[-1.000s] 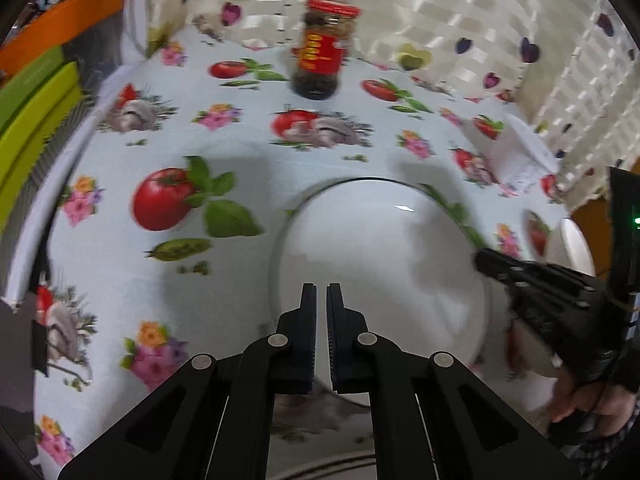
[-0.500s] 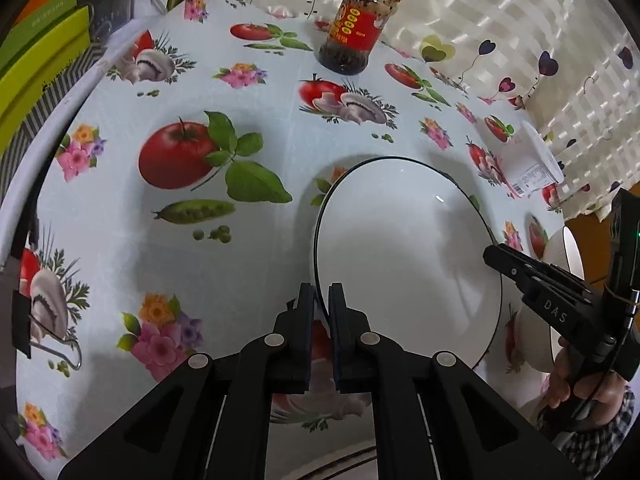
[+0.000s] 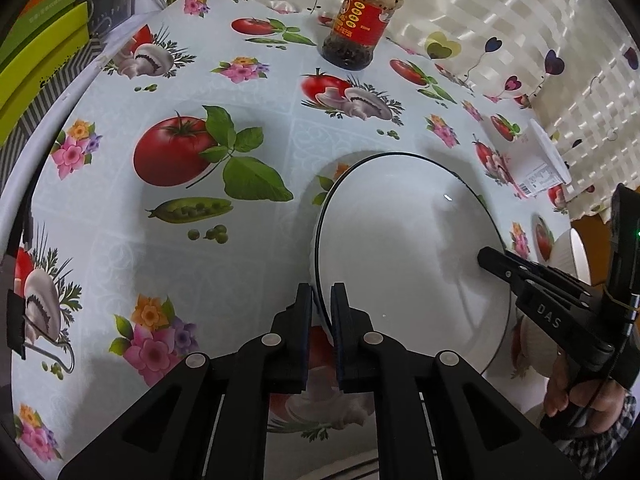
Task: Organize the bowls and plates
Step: 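Close the left tool on the plate rim while the right tool closes on it, then lift the white plate with both tools off the table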
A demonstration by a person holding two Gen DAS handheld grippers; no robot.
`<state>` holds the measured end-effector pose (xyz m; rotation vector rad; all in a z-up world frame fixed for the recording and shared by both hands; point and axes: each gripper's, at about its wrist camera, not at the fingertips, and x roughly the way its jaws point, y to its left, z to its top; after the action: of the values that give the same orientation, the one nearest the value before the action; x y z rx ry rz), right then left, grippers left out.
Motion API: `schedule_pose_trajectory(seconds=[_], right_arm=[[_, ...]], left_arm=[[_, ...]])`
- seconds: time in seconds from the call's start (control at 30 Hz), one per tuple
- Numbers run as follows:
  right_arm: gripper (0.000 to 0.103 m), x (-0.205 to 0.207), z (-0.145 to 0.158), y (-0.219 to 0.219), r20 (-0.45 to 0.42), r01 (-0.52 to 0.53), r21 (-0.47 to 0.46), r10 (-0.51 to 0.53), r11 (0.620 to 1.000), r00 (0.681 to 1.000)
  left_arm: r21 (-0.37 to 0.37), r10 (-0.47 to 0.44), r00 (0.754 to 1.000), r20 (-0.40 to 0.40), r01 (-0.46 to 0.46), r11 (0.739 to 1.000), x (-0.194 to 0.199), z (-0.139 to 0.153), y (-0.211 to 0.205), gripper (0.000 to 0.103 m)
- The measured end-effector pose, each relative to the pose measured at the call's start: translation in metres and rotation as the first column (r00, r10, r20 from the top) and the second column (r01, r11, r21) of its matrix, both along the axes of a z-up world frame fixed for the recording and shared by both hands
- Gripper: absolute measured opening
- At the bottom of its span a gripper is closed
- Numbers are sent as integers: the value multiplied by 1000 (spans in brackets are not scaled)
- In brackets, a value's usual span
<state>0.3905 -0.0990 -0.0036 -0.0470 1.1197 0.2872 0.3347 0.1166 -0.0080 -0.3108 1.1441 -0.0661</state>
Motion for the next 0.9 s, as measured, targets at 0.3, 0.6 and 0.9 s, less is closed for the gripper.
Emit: schedule_pose_trajectory(seconds=[0.3, 0.6, 0.9], right_arm=[[11, -3, 1, -1, 19, 22, -2, -22, 1000, 1000], [11, -6, 4, -4, 12, 21, 12, -21, 1000, 1000], [11, -5, 1, 1, 5, 14, 22, -14, 1000, 1000]], left_arm=[[32, -5, 1000, 16, 4, 999, -1, 0, -5, 10], [7, 10, 1000, 28, -10, 1000, -3, 3, -1, 10], [-2, 9, 1000, -2, -10, 1000, -1, -8, 1, 12]])
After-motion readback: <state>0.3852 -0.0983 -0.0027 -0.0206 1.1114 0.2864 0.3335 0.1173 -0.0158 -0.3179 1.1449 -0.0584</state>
